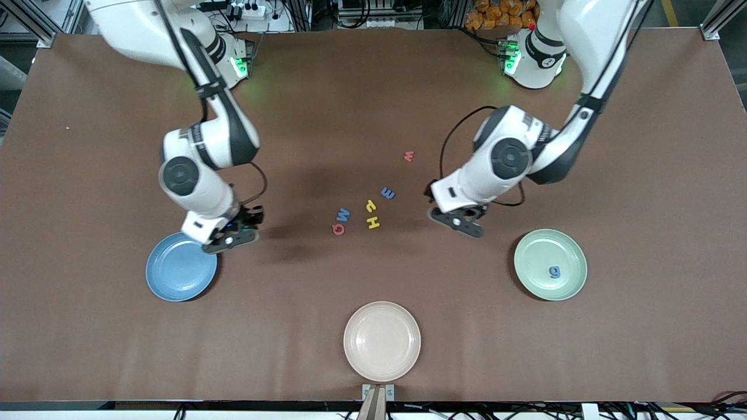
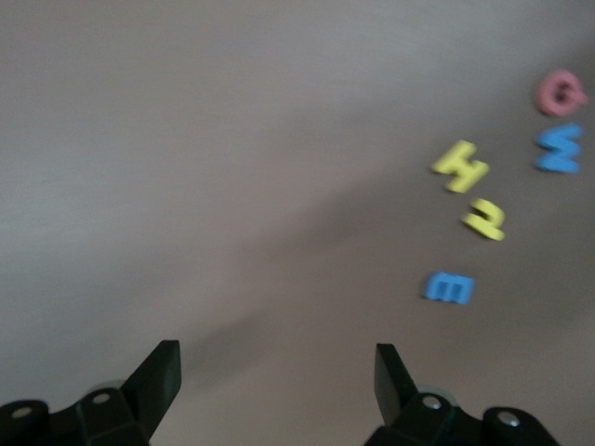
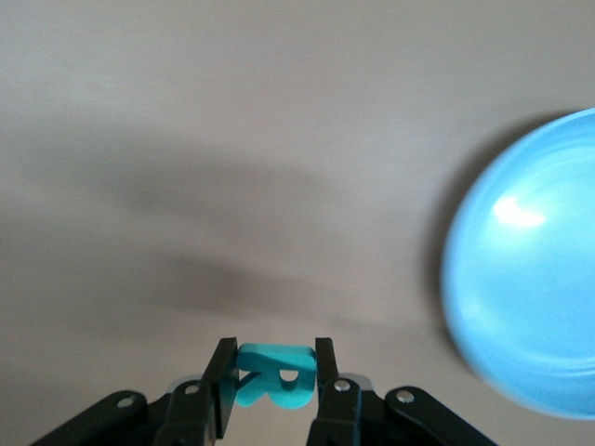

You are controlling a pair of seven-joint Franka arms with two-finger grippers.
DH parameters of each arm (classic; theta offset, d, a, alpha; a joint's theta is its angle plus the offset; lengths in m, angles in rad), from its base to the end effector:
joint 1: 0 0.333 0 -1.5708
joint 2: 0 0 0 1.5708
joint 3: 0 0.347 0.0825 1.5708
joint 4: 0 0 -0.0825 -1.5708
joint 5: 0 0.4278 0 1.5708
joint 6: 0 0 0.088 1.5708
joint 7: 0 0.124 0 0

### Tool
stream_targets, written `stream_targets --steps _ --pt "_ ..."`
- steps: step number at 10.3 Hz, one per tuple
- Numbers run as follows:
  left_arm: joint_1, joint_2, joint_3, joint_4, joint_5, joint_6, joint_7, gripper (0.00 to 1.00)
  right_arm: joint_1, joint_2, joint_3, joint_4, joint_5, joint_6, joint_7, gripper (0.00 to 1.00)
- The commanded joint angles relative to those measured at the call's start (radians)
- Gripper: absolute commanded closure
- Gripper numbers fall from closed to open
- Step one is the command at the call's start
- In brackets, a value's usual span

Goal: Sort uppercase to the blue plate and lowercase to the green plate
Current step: 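Place the teal R on the blue plate while the left gripper reaches m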

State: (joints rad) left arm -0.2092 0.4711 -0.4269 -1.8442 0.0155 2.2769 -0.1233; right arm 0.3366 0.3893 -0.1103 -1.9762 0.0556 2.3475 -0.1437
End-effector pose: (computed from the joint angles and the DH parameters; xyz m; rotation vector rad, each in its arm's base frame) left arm 0.5636 -0.3936 0.2746 2.8887 -0.7087 -0.0935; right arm 0.6351 0.1497 0.2511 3.0935 0.5288 -0.0234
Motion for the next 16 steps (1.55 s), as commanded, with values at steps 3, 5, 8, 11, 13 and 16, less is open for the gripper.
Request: stream_targets --steps 3,5,8,11,13,16 --pt "-0.171 0.161 -0.001 0.128 0.265 0.027 0.001 0.18 -0.165 0.055 0.018 0.098 -0.026 0.006 -0.288 1.0" --pt "-0.206 0.19 -0.001 0.128 0.282 0.065 -0.024 0.21 -0.211 0.106 0.018 0.169 -0.056 0.006 -0.385 1.0" --pt "-0.237 0.234 -0.001 0.128 0.328 0.142 -0.076 0.25 -0.246 0.134 0.021 0.2 -0.039 0.007 -0.482 0.01" --pt "-0.237 0.265 -0.001 0.131 0.337 0.147 -0.079 0.27 -0.245 0.134 0.023 0.2 -0.034 0.003 -0.474 0.0" --pt "-0.237 0.264 -0.001 0.128 0.34 0.147 -0.126 0.27 -0.243 0.134 0.023 0.198 -0.034 0.003 -0.474 0.0" --pt "-0.237 0.261 -0.003 0.114 0.34 0.145 -0.212 0.29 -0.241 0.144 0.024 0.191 -0.034 0.001 -0.481 0.0"
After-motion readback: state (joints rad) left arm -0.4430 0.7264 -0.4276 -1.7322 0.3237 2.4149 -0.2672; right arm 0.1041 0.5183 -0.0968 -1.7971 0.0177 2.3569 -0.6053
